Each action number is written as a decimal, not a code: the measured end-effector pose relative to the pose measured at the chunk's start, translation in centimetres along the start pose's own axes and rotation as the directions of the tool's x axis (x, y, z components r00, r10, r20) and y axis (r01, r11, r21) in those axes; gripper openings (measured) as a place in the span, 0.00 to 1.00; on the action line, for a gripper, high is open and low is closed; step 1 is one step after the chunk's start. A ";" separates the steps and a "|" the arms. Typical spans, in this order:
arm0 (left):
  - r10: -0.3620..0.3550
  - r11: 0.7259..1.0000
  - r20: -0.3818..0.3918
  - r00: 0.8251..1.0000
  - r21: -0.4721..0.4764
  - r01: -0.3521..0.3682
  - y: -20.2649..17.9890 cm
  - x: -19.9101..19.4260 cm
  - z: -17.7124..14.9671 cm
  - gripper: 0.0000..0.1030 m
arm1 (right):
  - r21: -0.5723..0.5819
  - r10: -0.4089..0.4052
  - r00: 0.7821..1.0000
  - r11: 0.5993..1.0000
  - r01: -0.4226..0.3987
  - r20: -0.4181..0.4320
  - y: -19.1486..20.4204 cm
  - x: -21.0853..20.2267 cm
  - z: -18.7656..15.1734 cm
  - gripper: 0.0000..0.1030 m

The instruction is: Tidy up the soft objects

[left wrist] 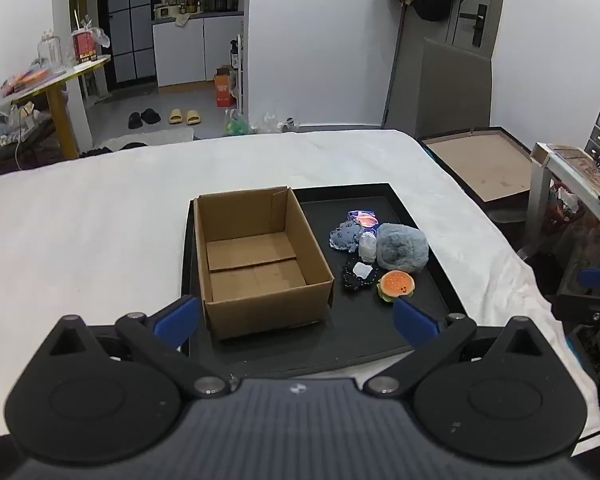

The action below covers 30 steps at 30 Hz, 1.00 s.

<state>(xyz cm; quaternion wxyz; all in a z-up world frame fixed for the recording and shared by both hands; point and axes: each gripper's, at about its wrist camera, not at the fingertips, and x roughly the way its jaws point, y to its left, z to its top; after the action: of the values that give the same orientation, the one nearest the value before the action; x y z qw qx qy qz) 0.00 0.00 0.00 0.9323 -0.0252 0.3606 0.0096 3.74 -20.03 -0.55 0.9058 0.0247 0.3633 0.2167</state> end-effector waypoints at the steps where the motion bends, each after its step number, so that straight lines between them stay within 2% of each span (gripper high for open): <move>1: -0.007 1.000 -0.008 1.000 -0.009 0.007 0.1 0.0 0.0 1.00 | 0.002 -0.002 1.000 1.000 0.002 0.004 0.0 0.0 0.0 1.00; 5: -0.030 0.999 -0.022 0.999 -0.036 0.029 0.9 0.0 0.2 1.00 | 0.017 -0.004 0.999 1.000 0.004 0.038 0.5 -0.3 0.6 1.00; 7: 0.000 1.000 0.010 1.000 -0.002 0.000 0.3 -0.6 -0.1 1.00 | 0.039 0.014 0.999 0.999 -0.016 0.049 -0.1 -0.2 0.4 1.00; 9: -0.011 1.000 0.013 1.000 -0.021 0.011 0.9 -0.9 -0.2 1.00 | 0.049 0.023 0.998 0.998 -0.026 0.060 -0.1 -0.3 0.4 1.00; 19: 0.009 1.000 0.034 0.999 -0.002 -0.009 0.7 -2.3 0.5 1.00 | 0.025 -0.004 0.997 1.000 0.002 0.075 2.3 -0.8 1.3 1.00; 30: -0.016 1.000 0.031 0.999 -0.011 0.016 1.0 -3.2 0.2 1.00 | 0.029 -0.025 0.995 0.999 0.023 0.096 3.3 -1.7 1.3 1.00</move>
<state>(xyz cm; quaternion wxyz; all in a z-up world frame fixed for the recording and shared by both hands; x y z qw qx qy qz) -2.28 1.01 2.23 0.9376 -0.0333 0.3461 0.0048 2.29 -17.63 2.18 0.9244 0.0436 0.3223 0.1993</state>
